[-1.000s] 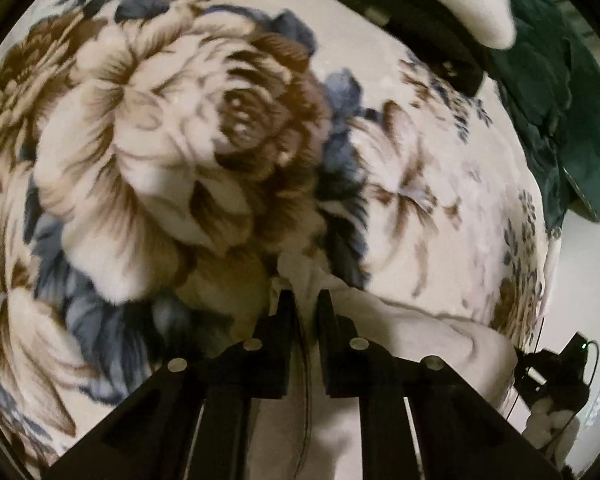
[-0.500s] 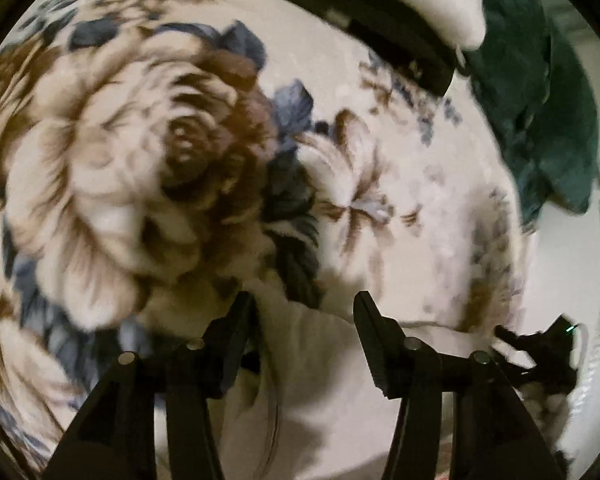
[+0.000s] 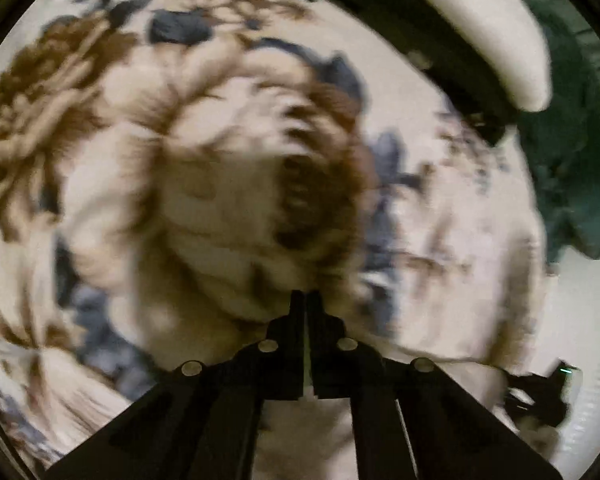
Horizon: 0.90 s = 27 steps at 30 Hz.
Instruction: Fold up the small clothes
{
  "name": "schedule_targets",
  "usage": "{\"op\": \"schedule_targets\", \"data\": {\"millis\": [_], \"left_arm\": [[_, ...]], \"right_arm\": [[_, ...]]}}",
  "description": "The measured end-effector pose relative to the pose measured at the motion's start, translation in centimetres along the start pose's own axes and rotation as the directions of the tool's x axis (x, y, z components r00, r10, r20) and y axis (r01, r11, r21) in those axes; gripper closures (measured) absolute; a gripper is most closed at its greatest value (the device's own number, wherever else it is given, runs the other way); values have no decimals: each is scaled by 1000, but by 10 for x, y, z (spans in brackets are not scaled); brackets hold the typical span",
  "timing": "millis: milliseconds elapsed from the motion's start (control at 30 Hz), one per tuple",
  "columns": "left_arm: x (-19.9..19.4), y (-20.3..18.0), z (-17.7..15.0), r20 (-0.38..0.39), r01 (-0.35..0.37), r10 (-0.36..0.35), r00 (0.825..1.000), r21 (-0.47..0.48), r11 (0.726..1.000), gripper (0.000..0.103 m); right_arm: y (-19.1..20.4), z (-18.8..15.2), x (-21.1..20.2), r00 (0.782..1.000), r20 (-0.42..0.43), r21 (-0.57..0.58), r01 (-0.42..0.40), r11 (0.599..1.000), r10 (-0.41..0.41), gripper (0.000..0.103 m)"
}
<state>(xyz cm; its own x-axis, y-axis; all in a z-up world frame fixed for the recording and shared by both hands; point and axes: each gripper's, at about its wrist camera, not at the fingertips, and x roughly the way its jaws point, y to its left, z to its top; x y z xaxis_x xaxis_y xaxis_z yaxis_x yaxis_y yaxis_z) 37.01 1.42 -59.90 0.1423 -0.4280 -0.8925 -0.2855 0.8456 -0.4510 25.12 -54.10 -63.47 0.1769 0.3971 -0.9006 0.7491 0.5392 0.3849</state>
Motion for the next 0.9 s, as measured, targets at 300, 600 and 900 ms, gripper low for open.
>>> {"op": "schedule_targets", "data": {"millis": [300,600,900], "left_arm": [[38,-58,-24,-76,-72,89,993,202,977,82],[23,-32,-26,11,-153,154,988,167,974,95],[14,-24,-10,6,-124,124,992,111,986,99]], "right_arm": [[22,-7,-4,998,-65,-112,19,994,-26,58],[6,-17,-7,1000,12,-36,2,999,-1,90],[-18,0,5,995,-70,118,-63,991,72,85]]}}
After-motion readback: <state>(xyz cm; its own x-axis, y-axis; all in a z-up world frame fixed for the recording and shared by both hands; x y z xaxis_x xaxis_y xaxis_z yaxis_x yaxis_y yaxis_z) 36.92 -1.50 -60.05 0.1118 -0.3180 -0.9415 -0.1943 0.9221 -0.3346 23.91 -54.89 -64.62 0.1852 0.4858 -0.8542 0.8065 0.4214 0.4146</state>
